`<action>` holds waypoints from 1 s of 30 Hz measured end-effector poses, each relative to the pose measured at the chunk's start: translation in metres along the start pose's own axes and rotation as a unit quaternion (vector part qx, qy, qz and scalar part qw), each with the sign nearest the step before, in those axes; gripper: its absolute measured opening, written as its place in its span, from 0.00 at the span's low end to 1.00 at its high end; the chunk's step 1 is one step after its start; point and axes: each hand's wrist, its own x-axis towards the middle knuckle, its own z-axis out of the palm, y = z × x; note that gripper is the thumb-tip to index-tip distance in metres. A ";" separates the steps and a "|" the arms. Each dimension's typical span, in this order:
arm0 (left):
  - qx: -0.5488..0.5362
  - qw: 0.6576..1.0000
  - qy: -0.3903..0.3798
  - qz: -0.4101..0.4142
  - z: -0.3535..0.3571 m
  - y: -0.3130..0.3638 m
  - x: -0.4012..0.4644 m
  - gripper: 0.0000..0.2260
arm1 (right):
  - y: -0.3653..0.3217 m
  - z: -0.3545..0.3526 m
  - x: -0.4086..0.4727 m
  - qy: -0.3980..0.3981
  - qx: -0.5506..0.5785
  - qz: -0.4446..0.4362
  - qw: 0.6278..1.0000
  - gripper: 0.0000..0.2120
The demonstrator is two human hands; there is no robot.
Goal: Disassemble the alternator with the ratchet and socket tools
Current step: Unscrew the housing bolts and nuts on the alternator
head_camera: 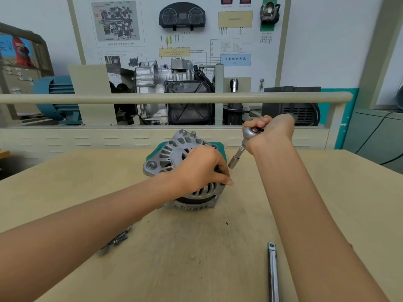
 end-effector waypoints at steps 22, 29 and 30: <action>-0.010 1.000 -0.024 0.013 -0.012 -0.015 -0.020 0.08 | 0.000 -0.001 -0.003 0.008 -0.004 0.001 1.000 0.12; -0.047 0.997 0.057 -0.028 -0.007 -0.010 -0.022 0.06 | 0.000 -0.002 -0.001 0.006 0.012 0.000 1.000 0.11; -0.036 0.997 0.059 -0.032 -0.006 -0.009 -0.022 0.07 | 0.000 -0.002 -0.001 0.007 0.009 -0.001 1.000 0.11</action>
